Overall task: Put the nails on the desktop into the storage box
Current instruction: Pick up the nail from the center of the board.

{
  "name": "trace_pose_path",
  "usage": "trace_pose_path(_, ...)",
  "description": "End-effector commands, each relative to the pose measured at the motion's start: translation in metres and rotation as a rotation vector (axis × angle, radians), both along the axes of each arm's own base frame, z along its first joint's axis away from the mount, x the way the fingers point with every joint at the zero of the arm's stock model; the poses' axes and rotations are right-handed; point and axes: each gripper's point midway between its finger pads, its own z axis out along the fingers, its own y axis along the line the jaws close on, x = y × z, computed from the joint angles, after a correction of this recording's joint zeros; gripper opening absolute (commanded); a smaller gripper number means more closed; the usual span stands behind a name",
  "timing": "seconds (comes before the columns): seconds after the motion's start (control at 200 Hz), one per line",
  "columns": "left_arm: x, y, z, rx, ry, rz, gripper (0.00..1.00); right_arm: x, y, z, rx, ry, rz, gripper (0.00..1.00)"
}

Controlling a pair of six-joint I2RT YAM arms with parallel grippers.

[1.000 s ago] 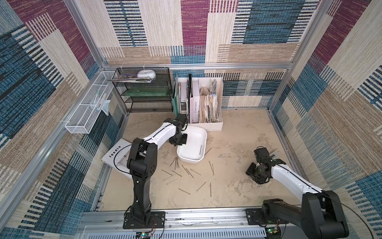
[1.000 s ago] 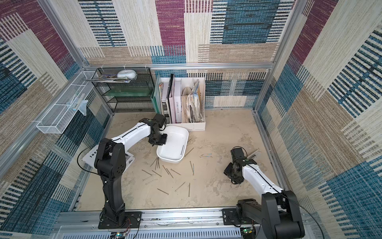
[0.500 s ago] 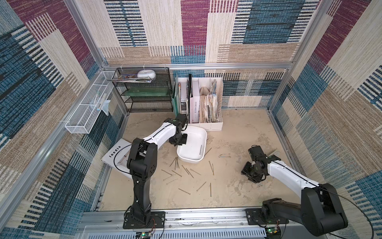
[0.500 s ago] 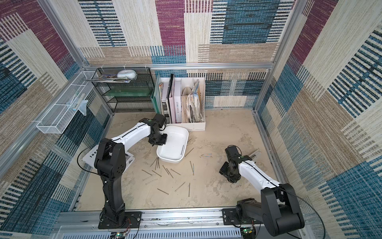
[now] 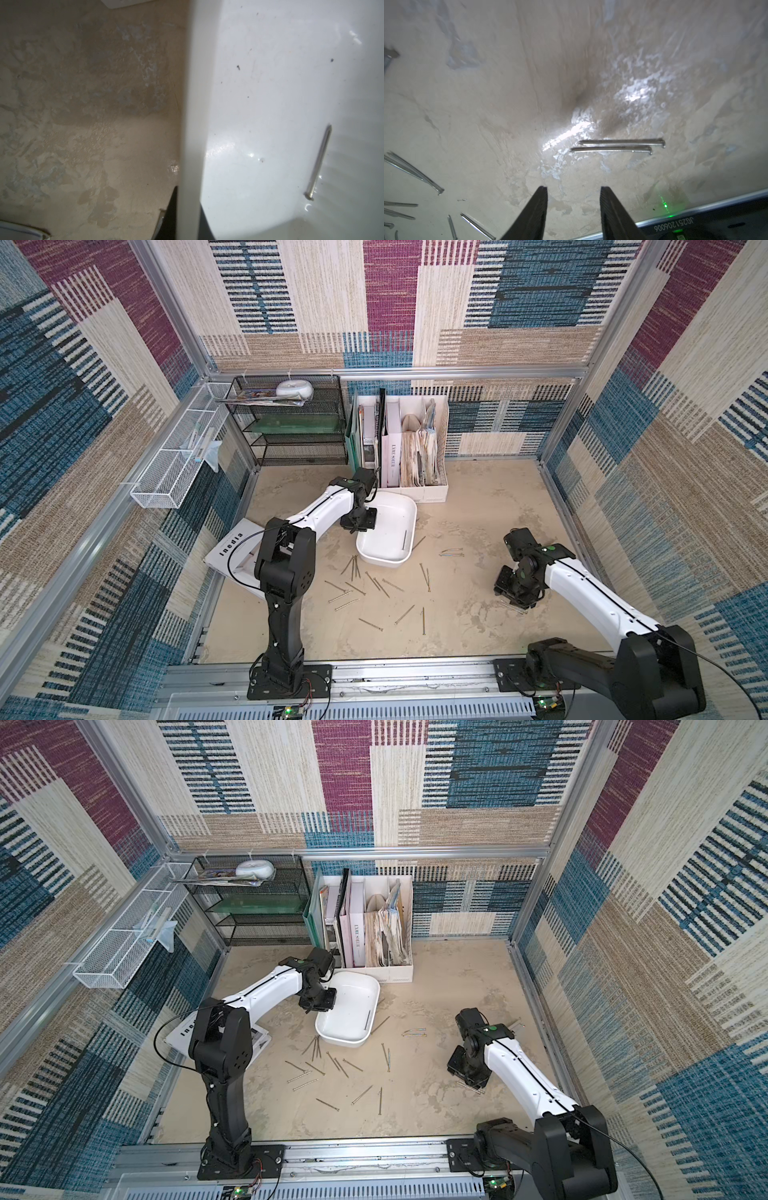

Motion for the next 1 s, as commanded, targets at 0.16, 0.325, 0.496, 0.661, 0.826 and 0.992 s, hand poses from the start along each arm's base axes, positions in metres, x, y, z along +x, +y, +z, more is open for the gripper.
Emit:
trace_pose_path(0.16, 0.001, -0.004, 0.013, -0.032, -0.024, -0.001, 0.00, -0.008, 0.001, -0.018, 0.017, 0.078, -0.044, 0.50)
trace_pose_path(0.325, 0.002, -0.005, 0.018, -0.040, -0.033, -0.003, 0.00, -0.008, -0.006, -0.033, -0.033, 0.133, -0.049, 0.50)
trace_pose_path(0.496, 0.004, -0.002, 0.024, -0.043, -0.051, 0.004, 0.00, -0.002, -0.023, -0.034, -0.109, 0.130, -0.109, 0.50)
trace_pose_path(0.661, 0.005, -0.003, 0.026, -0.078, -0.044, 0.015, 0.00, 0.002, -0.035, -0.034, -0.125, 0.102, -0.173, 0.50)
trace_pose_path(0.826, 0.006, -0.001, 0.028, -0.101, -0.044, 0.027, 0.00, 0.004, -0.045, -0.034, -0.159, 0.105, -0.196, 0.50)
trace_pose_path(0.992, 0.007, -0.001, 0.031, -0.117, -0.045, 0.033, 0.00, 0.005, -0.051, -0.038, -0.173, 0.108, -0.200, 0.50)
